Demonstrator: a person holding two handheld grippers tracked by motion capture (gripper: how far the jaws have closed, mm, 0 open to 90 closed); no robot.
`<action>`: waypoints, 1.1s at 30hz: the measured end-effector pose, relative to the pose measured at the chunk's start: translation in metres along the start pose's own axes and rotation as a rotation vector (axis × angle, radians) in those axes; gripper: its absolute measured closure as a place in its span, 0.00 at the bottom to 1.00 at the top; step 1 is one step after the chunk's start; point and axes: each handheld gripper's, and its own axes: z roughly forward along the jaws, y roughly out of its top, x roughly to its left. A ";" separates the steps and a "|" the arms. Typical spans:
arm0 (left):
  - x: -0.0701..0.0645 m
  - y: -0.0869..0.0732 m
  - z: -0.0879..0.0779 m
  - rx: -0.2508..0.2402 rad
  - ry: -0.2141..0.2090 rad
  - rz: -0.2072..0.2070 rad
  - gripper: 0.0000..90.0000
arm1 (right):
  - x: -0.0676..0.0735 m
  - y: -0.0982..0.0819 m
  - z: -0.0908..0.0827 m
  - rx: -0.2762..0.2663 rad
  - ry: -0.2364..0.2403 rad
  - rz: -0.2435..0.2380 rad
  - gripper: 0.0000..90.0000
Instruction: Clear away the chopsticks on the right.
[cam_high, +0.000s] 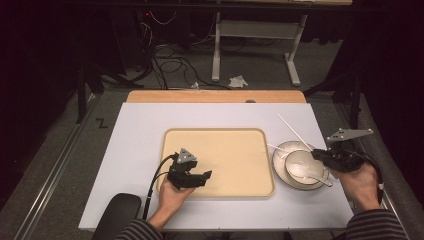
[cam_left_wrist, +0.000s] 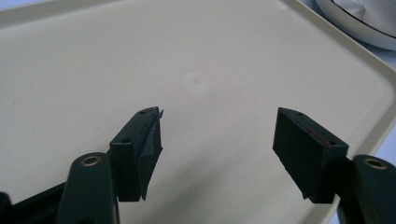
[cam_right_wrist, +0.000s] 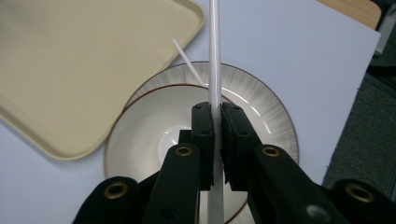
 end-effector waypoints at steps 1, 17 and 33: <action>0.001 0.001 0.002 0.001 -0.004 0.000 0.36 | 0.003 0.000 -0.005 0.001 0.006 -0.009 0.96; -0.002 0.009 0.011 0.011 -0.023 0.026 0.36 | 0.062 0.003 -0.028 -0.021 0.035 -0.024 0.96; -0.005 0.012 0.014 0.011 -0.036 0.053 0.36 | 0.115 0.003 -0.018 -0.030 0.109 -0.029 0.96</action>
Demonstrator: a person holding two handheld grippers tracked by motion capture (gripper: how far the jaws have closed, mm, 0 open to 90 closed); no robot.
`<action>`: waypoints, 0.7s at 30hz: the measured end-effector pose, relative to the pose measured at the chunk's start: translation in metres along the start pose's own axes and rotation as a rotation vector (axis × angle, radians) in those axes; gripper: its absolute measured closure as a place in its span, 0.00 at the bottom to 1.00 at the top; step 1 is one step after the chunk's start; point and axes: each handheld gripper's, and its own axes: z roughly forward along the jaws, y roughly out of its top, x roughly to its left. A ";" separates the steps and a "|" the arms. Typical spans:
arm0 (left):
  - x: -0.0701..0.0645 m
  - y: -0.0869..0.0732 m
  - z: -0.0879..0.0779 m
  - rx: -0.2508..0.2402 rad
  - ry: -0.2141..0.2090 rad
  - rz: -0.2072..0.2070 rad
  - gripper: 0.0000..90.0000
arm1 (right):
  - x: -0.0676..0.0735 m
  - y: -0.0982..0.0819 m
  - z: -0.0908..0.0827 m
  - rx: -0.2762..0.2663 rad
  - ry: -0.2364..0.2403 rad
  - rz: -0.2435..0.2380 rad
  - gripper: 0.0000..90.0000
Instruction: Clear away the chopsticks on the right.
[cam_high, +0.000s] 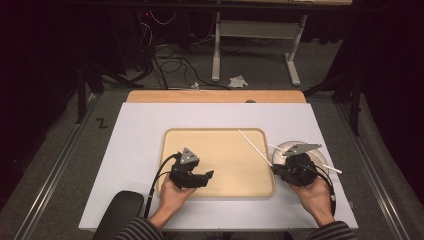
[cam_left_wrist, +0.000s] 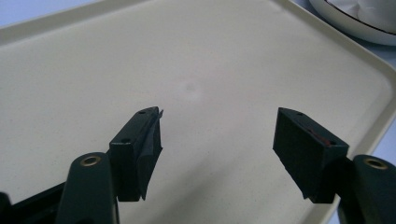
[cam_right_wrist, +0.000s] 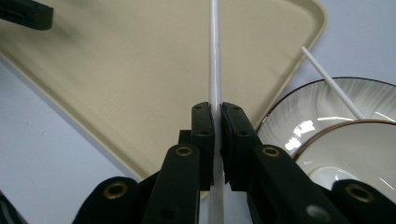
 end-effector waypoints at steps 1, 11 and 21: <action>0.000 0.000 0.000 0.000 0.000 0.000 0.36 | 0.000 0.000 0.000 0.000 0.000 0.000 0.96; -0.002 -0.001 -0.004 -0.004 0.010 0.013 0.36 | 0.019 0.010 0.029 0.011 0.032 0.015 0.96; -0.001 -0.004 -0.010 -0.009 0.042 0.023 0.36 | 0.023 0.019 0.061 0.041 0.041 0.054 0.95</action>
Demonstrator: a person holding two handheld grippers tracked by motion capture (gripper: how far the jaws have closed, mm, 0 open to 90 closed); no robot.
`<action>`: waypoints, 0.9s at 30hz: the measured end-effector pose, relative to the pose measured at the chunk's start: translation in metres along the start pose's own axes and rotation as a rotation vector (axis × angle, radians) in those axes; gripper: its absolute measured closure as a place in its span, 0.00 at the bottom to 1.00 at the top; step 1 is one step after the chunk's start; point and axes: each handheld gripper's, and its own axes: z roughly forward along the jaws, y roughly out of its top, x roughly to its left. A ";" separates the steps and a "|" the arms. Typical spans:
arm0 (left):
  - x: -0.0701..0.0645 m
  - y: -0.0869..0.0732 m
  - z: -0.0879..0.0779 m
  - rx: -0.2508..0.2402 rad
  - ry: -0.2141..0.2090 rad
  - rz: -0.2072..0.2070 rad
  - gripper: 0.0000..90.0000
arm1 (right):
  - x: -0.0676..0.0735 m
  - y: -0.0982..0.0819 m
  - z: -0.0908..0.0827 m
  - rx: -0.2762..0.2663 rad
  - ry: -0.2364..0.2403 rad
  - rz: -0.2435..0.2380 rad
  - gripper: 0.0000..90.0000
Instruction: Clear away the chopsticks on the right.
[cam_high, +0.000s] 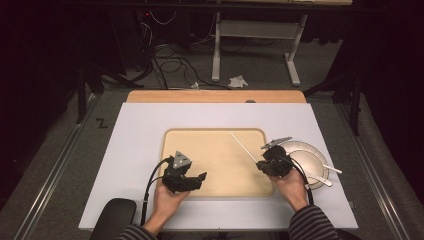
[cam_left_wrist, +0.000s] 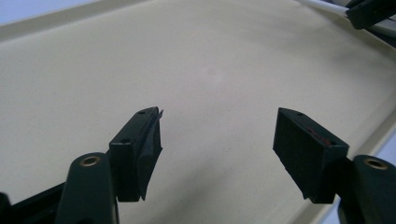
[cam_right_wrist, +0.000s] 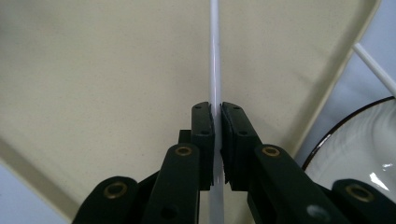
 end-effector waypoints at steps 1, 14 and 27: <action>0.000 -0.001 -0.001 0.000 0.002 -0.002 0.36 | 0.001 0.002 0.003 0.005 0.003 0.000 0.95; 0.004 -0.011 -0.012 0.000 0.047 -0.028 0.36 | 0.000 0.015 0.051 0.097 -0.024 0.022 0.95; 0.007 -0.019 -0.020 -0.002 0.079 -0.058 0.36 | -0.004 0.019 0.071 0.148 -0.077 0.039 0.93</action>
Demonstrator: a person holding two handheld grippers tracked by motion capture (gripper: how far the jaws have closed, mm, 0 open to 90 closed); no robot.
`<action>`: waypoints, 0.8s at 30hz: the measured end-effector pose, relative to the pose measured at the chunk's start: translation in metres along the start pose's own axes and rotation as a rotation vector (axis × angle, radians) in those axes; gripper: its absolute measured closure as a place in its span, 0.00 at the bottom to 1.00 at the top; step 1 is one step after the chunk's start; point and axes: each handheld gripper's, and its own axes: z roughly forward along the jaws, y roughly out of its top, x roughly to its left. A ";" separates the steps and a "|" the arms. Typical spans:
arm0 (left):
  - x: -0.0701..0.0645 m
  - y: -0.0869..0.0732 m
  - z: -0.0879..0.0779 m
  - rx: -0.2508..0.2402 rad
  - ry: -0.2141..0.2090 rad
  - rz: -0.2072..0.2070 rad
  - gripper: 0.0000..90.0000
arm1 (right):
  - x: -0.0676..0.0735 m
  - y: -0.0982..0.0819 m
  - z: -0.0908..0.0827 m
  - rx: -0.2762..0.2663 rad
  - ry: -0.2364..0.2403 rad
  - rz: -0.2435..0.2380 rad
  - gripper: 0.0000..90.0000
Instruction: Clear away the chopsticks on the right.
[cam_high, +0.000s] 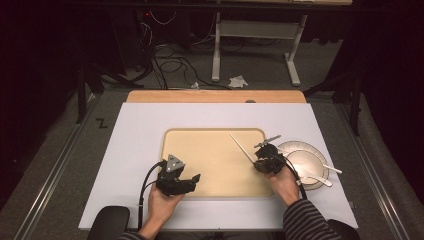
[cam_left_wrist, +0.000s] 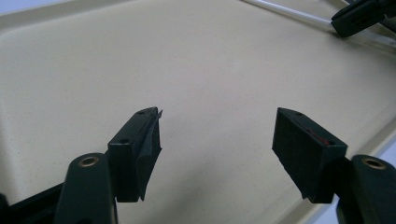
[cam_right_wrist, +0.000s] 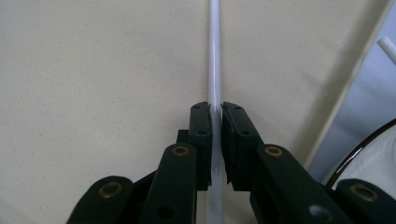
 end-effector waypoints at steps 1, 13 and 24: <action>0.000 0.000 0.000 0.001 0.002 -0.001 0.36 | 0.001 0.001 0.003 0.004 -0.011 -0.006 0.93; 0.001 -0.003 -0.003 0.001 0.010 -0.006 0.36 | 0.004 0.003 0.008 0.021 -0.016 -0.007 0.94; 0.000 -0.002 -0.003 0.000 0.007 -0.002 0.36 | 0.004 0.003 0.010 0.029 -0.030 0.005 0.83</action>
